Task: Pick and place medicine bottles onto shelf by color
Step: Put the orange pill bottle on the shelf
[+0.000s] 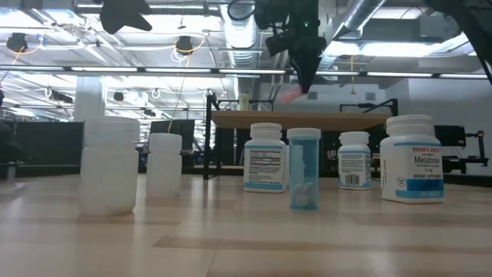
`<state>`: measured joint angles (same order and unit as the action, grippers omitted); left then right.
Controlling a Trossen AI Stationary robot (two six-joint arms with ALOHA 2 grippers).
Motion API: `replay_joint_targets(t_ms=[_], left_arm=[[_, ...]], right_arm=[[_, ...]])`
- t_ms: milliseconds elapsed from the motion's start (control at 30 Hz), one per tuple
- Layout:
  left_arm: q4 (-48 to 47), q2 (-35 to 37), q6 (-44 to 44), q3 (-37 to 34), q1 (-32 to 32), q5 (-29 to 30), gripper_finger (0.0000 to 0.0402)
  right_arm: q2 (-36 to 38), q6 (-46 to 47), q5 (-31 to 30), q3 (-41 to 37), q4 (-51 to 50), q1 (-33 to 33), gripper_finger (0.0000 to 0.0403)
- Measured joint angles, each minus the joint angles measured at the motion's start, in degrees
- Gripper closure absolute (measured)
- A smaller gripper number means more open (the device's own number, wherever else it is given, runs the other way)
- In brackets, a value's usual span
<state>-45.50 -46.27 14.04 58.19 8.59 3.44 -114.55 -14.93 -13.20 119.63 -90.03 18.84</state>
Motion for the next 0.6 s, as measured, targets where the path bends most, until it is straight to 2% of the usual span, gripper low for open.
replay_joint_targets(t_ms=[200,400,600], left_arm=[[-0.1,-3.3,0.1,0.0,0.0,-0.6,0.0215],[1.1,-9.7,-1.6,0.0,-1.1,-0.6,0.0215],[10.1,-14.2,-7.3,0.0,-1.1,-4.4,0.021]], right_arm=[[1.8,3.2,9.2,0.0,4.7,-5.3,0.029],[1.8,6.6,10.5,0.0,9.8,-11.6,0.029],[1.8,10.8,10.8,0.0,15.4,-15.3,0.029]])
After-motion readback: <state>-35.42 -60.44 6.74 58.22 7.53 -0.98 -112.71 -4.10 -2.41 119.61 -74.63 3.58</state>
